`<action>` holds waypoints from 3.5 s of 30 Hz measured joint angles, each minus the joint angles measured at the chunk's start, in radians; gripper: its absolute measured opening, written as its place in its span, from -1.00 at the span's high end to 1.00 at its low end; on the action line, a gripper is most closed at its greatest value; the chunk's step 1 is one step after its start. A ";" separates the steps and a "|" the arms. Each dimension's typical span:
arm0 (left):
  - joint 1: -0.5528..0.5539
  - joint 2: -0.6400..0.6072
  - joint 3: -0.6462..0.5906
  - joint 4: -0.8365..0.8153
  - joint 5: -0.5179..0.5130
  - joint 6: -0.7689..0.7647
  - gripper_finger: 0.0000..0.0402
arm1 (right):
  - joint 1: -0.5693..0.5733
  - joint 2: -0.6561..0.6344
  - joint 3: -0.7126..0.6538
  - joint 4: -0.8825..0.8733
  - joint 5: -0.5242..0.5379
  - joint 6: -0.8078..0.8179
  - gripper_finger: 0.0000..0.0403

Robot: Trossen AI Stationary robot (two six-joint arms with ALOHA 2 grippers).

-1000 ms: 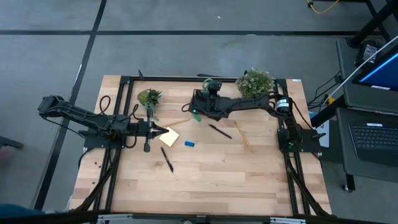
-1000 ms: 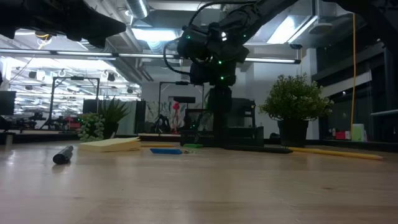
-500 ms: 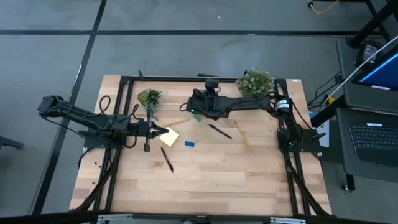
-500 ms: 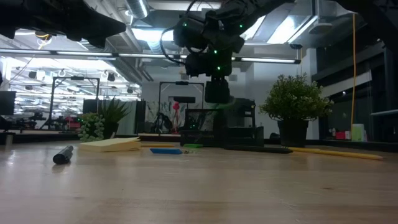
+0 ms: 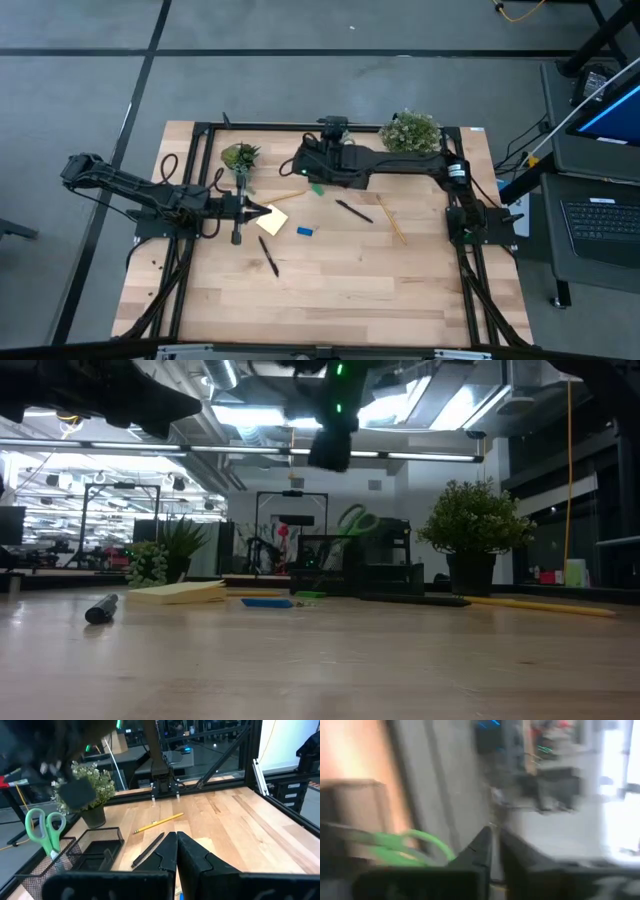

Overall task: Pick and place office supplies into organizer
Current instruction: Put the left yellow pencil into the black desk organizer

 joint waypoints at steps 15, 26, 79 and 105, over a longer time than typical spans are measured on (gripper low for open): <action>0.000 0.000 0.000 -0.040 0.019 0.000 0.98 | 0.176 0.000 0.163 -0.553 -0.230 0.650 0.99; 0.000 0.000 0.000 -0.036 0.042 -0.027 0.99 | 0.278 -0.103 -0.174 -0.432 -0.260 0.862 0.99; 0.213 0.401 0.353 -0.519 -0.053 -0.319 0.72 | 0.152 -0.812 -1.400 1.154 -0.505 0.296 0.96; 0.352 0.567 0.568 -1.144 0.091 -0.332 0.54 | -0.051 -0.811 -1.400 1.150 -0.715 0.294 0.96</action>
